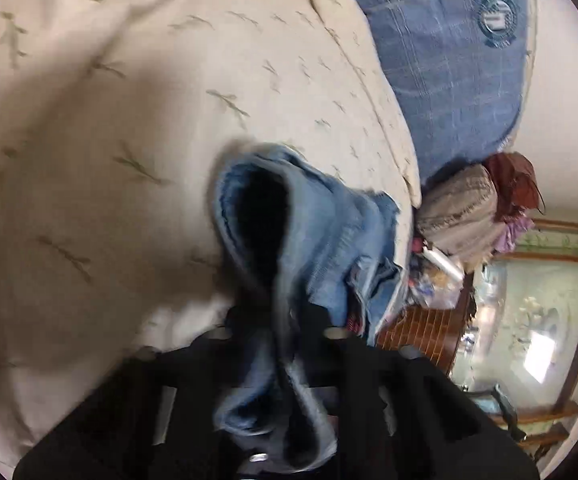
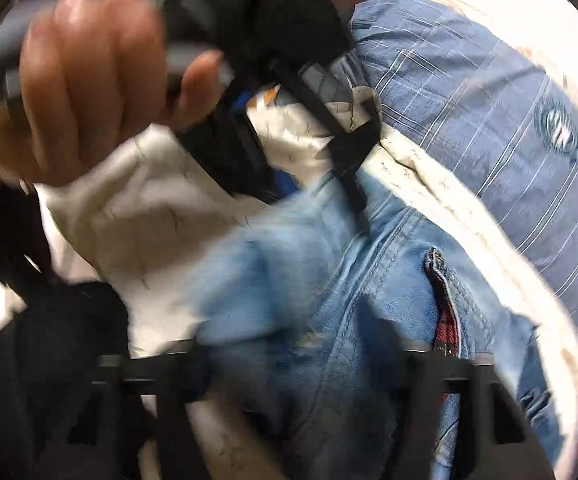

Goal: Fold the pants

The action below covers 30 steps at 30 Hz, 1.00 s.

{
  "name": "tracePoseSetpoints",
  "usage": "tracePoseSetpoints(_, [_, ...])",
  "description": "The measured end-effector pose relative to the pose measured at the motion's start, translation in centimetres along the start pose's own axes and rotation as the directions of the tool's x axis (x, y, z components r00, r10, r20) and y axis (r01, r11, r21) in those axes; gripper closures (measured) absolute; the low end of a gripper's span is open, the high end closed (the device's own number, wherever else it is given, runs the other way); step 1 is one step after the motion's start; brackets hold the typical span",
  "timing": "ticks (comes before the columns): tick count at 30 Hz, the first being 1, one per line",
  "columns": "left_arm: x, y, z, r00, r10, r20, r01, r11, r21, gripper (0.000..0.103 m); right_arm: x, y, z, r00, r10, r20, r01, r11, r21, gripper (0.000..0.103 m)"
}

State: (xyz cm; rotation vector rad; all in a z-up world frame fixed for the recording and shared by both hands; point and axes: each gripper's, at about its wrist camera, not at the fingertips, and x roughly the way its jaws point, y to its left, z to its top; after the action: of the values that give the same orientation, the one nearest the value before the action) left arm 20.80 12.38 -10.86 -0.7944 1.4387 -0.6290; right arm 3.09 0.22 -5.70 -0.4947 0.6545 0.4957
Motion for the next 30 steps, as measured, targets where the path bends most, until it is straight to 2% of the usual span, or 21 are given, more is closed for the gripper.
tracePoseSetpoints(2, [-0.3, -2.1, -1.1, 0.998, 0.035, 0.051, -0.039, 0.997, 0.066, 0.094, -1.4, -0.9, -0.1, 0.999, 0.007, 0.032, -0.008, 0.999, 0.039, 0.066])
tracePoseSetpoints(7, [-1.0, -7.8, -2.9, 0.997, 0.023, 0.078, -0.036, 0.984, 0.173, 0.094, -6.4, -3.9, -0.8, 0.992, 0.017, 0.125, -0.042, 0.979, 0.199, 0.067])
tracePoseSetpoints(11, [-0.2, -13.1, -4.2, 0.997, 0.020, 0.068, -0.038, 0.961, 0.274, 0.090, -9.9, -8.1, -2.6, 0.982, 0.028, 0.188, -0.095, 0.928, 0.360, 0.067])
tracePoseSetpoints(13, [1.3, -16.4, -5.1, 0.998, 0.041, 0.052, -0.056, 0.936, 0.347, 0.087, -11.5, -10.8, -4.4, 0.976, 0.041, 0.213, -0.140, 0.870, 0.473, 0.067])
tracePoseSetpoints(15, [3.5, -19.1, -5.8, 0.996, 0.075, 0.038, -0.084, 0.909, 0.409, 0.082, -12.5, -13.3, -6.9, 0.971, 0.054, 0.234, -0.186, 0.788, 0.587, 0.067])
tracePoseSetpoints(17, [6.8, -21.5, -6.2, 0.992, 0.128, 0.011, -0.119, 0.878, 0.464, 0.077, -12.8, -15.5, -10.0, 0.967, 0.064, 0.247, -0.222, 0.684, 0.695, 0.067])
tracePoseSetpoints(18, [8.7, -22.3, -6.3, 0.988, 0.155, -0.007, -0.133, 0.866, 0.482, 0.075, -12.7, -16.8, -12.0, 0.968, 0.060, 0.243, -0.227, 0.614, 0.755, 0.066])
tracePoseSetpoints(20, [12.5, -23.2, -6.2, 0.978, 0.197, -0.065, -0.140, 0.858, 0.494, 0.070, -12.1, -18.4, -14.9, 0.969, 0.077, 0.234, -0.240, 0.505, 0.829, 0.061])
tracePoseSetpoints(21, [14.1, -23.3, -6.1, 0.973, 0.214, -0.088, -0.145, 0.859, 0.491, 0.069, -11.6, -19.3, -17.0, 0.971, 0.078, 0.226, -0.237, 0.424, 0.874, 0.058])
tracePoseSetpoints(23, [17.5, -23.5, -6.1, 0.955, 0.269, -0.122, -0.181, 0.860, 0.477, 0.069, -11.2, -20.5, -19.4, 0.970, 0.088, 0.228, -0.245, 0.322, 0.915, 0.054])
tracePoseSetpoints(24, [19.3, -23.6, -6.0, 0.937, 0.323, -0.132, -0.226, 0.850, 0.476, 0.069, -11.2, -21.2, -20.9, 0.968, 0.089, 0.234, -0.249, 0.255, 0.934, 0.052])
tracePoseSetpoints(26, [20.6, -24.2, -6.3, 0.911, 0.395, -0.120, -0.290, 0.819, 0.496, 0.069, -11.4, -22.0, -22.3, 0.960, 0.099, 0.261, -0.276, 0.189, 0.943, 0.049])
tracePoseSetpoints(27, [20.5, -24.9, -6.6, 0.904, 0.412, -0.115, -0.300, 0.802, 0.517, 0.069, -11.7, -22.3, -23.0, 0.954, 0.103, 0.282, -0.296, 0.163, 0.941, 0.047])
tracePoseSetpoints(29, [19.2, -26.6, -7.1, 0.907, 0.407, -0.109, -0.275, 0.768, 0.578, 0.069, -12.3, -23.0, -23.5, 0.949, 0.097, 0.299, -0.312, 0.164, 0.936, 0.036])
tracePoseSetpoints(30, [17.9, -27.8, -7.3, 0.918, 0.387, -0.092, -0.250, 0.740, 0.624, 0.069, -12.7, -23.1, -23.8, 0.944, 0.099, 0.315, -0.328, 0.167, 0.930, 0.034])
